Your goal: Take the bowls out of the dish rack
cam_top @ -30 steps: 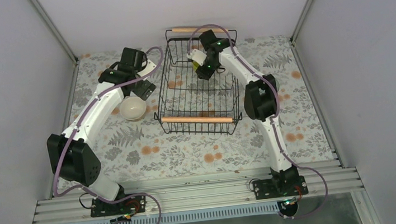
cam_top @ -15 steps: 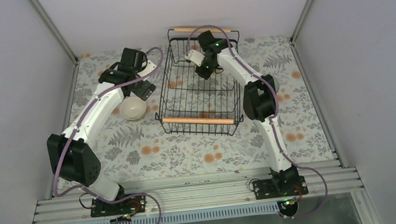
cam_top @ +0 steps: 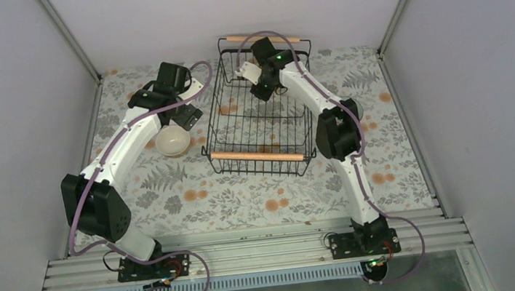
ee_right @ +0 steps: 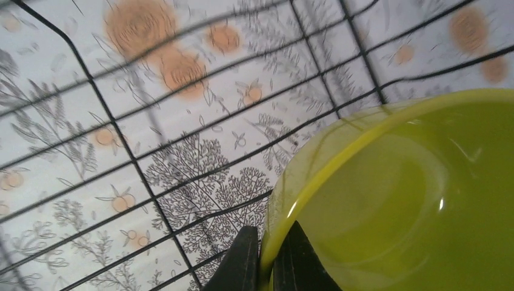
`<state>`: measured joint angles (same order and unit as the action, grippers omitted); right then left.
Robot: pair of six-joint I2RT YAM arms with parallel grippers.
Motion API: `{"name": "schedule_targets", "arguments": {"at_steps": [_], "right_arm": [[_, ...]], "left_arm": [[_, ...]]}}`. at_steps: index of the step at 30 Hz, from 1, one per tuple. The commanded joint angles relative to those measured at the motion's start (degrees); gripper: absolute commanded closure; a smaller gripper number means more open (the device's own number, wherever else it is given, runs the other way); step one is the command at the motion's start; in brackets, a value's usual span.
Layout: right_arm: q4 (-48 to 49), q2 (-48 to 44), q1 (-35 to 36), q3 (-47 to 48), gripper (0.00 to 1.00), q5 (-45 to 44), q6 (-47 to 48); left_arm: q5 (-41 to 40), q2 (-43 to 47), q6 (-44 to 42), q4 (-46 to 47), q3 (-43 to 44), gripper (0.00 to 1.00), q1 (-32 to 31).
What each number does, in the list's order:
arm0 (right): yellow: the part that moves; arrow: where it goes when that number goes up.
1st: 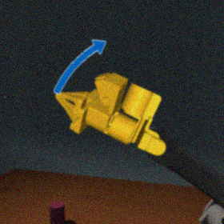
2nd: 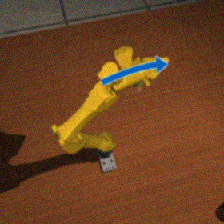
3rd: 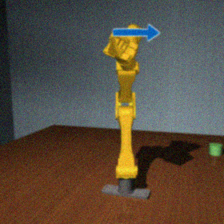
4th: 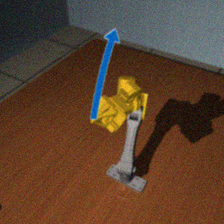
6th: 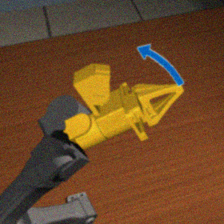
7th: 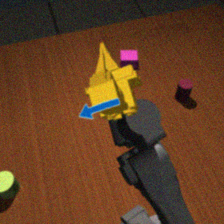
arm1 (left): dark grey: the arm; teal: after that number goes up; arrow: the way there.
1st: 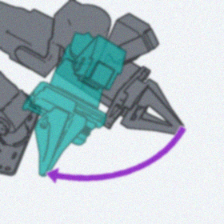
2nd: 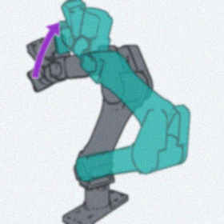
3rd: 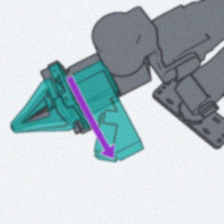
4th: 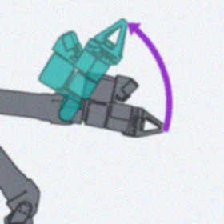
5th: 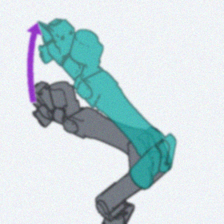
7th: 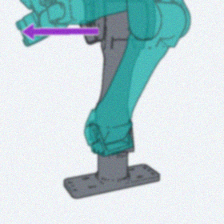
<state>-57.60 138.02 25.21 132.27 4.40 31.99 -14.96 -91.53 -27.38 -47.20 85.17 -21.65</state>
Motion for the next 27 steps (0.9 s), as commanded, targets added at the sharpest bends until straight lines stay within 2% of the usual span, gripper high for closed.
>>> {"name": "schedule_targets", "arguments": {"at_steps": [1,9,16,21,27], "right_arm": [[3.8,-9.5,2.2,-1.5,0.96,-2.2,1.5],[4.4,-15.0,5.0,-1.9,0.96,-9.9,1.6],[1.4,-22.2,5.1,-2.9,0.96,-21.2,-0.8],[4.5,-33.1,3.6,-15.8,0.96,-24.9,-0.3],[2.3,-41.2,-3.7,-23.2,0.96,-20.1,-0.7]], "left_arm": [[-1.2,2.1,0.7,1.5,-0.9,0.0,-0.3],[-3.1,3.4,0.2,1.7,-1.2,0.0,-0.3],[-2.4,4.0,0.6,1.2,-0.5,0.0,-0.4],[-2.5,4.6,0.5,1.1,0.5,0.0,-1.0],[-2.9,4.7,0.1,0.7,3.1,0.0,-1.7]]}}
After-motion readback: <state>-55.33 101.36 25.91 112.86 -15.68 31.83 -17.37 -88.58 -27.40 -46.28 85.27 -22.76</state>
